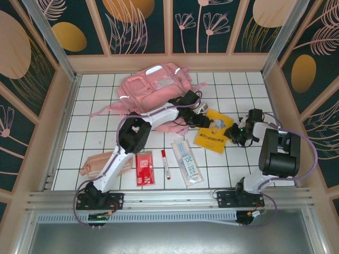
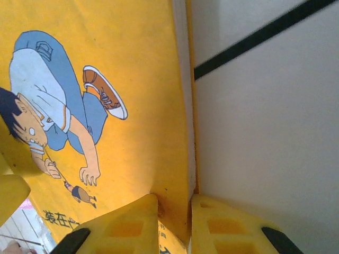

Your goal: Pack the student bag

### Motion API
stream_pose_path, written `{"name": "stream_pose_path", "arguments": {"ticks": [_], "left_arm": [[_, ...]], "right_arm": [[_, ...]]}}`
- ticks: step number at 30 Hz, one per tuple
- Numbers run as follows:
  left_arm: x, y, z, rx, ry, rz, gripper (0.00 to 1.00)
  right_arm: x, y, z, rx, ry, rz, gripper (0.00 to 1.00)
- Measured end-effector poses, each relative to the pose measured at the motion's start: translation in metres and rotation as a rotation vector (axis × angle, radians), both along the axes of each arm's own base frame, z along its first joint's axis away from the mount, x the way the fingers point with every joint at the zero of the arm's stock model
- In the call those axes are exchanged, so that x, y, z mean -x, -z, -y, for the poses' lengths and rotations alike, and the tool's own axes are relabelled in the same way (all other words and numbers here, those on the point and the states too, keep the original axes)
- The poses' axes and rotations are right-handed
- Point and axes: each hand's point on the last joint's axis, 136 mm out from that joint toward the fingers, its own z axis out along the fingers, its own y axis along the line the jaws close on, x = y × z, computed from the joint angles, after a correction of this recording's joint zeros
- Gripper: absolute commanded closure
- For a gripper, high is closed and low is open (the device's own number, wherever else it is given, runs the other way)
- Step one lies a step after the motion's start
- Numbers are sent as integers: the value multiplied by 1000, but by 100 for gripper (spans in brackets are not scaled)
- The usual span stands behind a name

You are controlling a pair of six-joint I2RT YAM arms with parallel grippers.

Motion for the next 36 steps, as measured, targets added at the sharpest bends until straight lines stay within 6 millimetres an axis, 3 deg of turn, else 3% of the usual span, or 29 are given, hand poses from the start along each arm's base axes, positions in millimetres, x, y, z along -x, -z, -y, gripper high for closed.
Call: {"name": "stream_pose_path", "arguments": {"ticks": [2, 5, 8, 11, 14, 17, 20, 24, 28, 31, 36], "left_arm": [[6, -8, 3, 59, -2, -33, 63], [15, -18, 10, 107, 11, -53, 79], [13, -16, 9, 87, -4, -46, 100], [6, -15, 4, 50, -35, -21, 100], [-4, -30, -3, 17, -81, 18, 100], [-19, -65, -13, 19, -135, 80, 100], [-41, -114, -28, 59, -217, 140, 100], [-62, -181, -54, 163, -392, 161, 100], [-68, -220, -68, 282, -547, 118, 100], [-67, -222, -65, 349, -604, 50, 100], [-61, -187, -65, 345, -668, -89, 100]], "right_arm": [[-2, -1, -4, -21, -15, 23, 85], [-4, -3, -11, -44, -40, 51, 82], [-4, -3, -13, -48, -49, 76, 62], [-2, -10, -16, -41, -55, 120, 48], [3, -33, -20, -32, -48, 201, 38], [-1, -76, -22, -41, -29, 349, 32], [-3, -117, -26, -88, 1, 457, 26], [3, -134, -39, -225, 106, 391, 17], [18, -151, -78, -379, 132, 295, 13], [20, -174, -99, -489, 158, 285, 12], [6, -194, -118, -638, 223, 287, 14]]}}
